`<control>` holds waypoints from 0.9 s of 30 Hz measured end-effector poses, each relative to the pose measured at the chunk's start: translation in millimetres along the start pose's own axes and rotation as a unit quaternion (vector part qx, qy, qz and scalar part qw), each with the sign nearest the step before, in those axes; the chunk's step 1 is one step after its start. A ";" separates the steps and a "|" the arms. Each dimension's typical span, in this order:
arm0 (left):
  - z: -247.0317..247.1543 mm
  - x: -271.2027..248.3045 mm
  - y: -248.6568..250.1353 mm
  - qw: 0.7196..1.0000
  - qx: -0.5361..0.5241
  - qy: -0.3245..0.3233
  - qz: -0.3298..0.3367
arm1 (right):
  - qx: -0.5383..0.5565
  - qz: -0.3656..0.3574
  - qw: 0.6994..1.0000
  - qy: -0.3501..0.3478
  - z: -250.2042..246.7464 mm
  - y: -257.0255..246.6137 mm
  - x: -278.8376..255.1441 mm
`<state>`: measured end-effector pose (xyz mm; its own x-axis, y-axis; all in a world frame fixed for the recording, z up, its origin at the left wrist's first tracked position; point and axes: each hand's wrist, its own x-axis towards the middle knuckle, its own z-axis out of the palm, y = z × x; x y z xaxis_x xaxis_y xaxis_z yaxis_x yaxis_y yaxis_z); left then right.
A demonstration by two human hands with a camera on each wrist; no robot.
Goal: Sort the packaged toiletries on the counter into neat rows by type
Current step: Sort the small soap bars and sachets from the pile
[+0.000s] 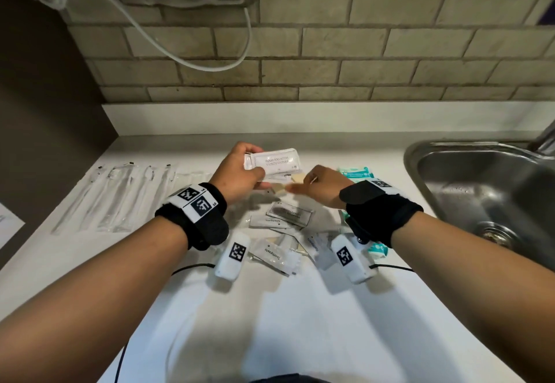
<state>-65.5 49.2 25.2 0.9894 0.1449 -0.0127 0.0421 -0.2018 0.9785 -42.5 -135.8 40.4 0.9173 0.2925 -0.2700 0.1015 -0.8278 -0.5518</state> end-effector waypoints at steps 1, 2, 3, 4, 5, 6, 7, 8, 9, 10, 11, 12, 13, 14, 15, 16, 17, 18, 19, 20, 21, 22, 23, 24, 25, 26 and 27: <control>-2.3 1.9 2.7 1.000 -0.001 0.008 0.010 | -0.061 0.000 0.997 -0.041 1.6 0.3 -6.9; -3.7 3.2 5.5 1.000 -0.003 0.015 0.019 | -0.113 0.000 0.991 -0.078 5.2 1.0 -12.9; -4.5 4.3 8.6 0.999 -0.008 0.020 0.029 | -0.148 0.003 0.984 -0.104 10.0 1.8 -17.4; -4.8 5.3 11.2 0.999 -0.013 0.022 0.037 | -0.165 0.006 0.979 -0.121 15.7 3.4 -19.9; -4.9 5.6 12.9 0.999 -0.016 0.021 0.043 | -0.175 0.007 0.977 -0.125 21.5 5.0 -22.1; -4.6 5.8 14.6 0.999 -0.019 0.019 0.047 | -0.185 0.000 0.975 -0.121 25.9 6.3 -22.3; -4.2 5.7 14.8 0.998 -0.022 0.014 0.050 | -0.188 -0.007 0.975 -0.115 29.3 7.5 -22.7; -3.7 5.1 14.5 0.998 -0.021 0.010 0.050 | -0.181 -0.011 0.977 -0.110 31.0 8.0 -21.8; -3.2 4.6 13.4 0.999 -0.019 0.007 0.049 | -0.168 -0.012 0.980 -0.102 31.3 6.9 -21.7; -3.0 4.3 12.2 0.999 -0.016 0.003 0.047 | -0.158 -0.009 0.983 -0.096 30.2 4.8 -20.5; -2.7 3.7 10.4 0.999 -0.012 -0.002 0.044 | -0.154 -0.008 0.984 -0.087 29.4 2.7 -19.1; -2.9 3.3 8.8 0.999 -0.006 -0.006 0.040 | -0.160 -0.013 0.984 -0.077 28.9 0.8 -15.7; -3.3 2.7 7.2 0.999 0.000 -0.010 0.036 | -0.170 -0.020 0.983 -0.063 29.0 -1.1 -12.1; -4.0 2.3 5.8 0.999 0.003 -0.014 0.033 | -0.178 -0.027 0.982 -0.047 29.6 -2.2 -7.8; -5.0 2.0 4.2 0.999 0.005 -0.016 0.030 | -0.184 -0.033 0.982 -0.030 30.4 -3.1 -3.7; -6.0 1.8 2.9 0.999 0.006 -0.017 0.029 | -0.189 -0.036 0.981 -0.018 31.6 -3.5 0.3; -7.2 1.6 1.6 0.999 0.008 -0.016 0.027 | -0.195 -0.036 0.980 -0.011 33.2 -3.8 4.2; -8.1 1.2 0.6 1.000 0.010 -0.015 0.026 | -0.203 -0.035 0.978 -0.011 34.9 -3.7 7.9; -9.2 1.0 -0.5 1.000 0.012 -0.013 0.024 | -0.209 -0.032 0.977 -0.017 36.6 -3.3 11.7; -10.7 1.2 -1.6 1.000 0.013 -0.011 0.022 | -0.211 -0.029 0.977 -0.024 38.0 -2.4 15.6; -12.0 1.2 -2.1 1.000 0.013 -0.008 0.021 | -0.210 -0.025 0.977 -0.030 38.9 -1.1 18.5; -13.9 0.9 -2.5 1.000 0.012 -0.007 0.021 | -0.205 -0.022 0.978 -0.034 39.2 0.2 21.2; -15.5 0.4 -2.9 1.000 0.014 -0.007 0.023 | -0.200 -0.020 0.979 -0.034 39.0 1.8 23.0; -17.4 -0.1 -3.4 0.999 0.016 -0.009 0.027 | -0.194 -0.018 0.980 -0.034 38.0 3.0 24.2; -19.8 -0.9 -4.1 0.999 0.019 -0.011 0.030 | -0.189 -0.016 0.981 -0.032 36.5 2.9 24.8; -21.5 -1.8 -4.9 0.999 0.020 -0.015 0.033 | -0.184 -0.014 0.982 -0.029 34.2 2.9 24.9; -23.5 -2.5 -6.1 0.999 0.020 -0.017 0.034 | -0.180 -0.016 0.983 -0.025 31.6 1.9 25.6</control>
<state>-71.5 72.8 24.1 0.9943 0.0958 0.0461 -0.0209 -0.2485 0.9684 -31.0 -114.8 7.5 0.8927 0.3360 -0.3005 0.2668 -0.9312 -0.2485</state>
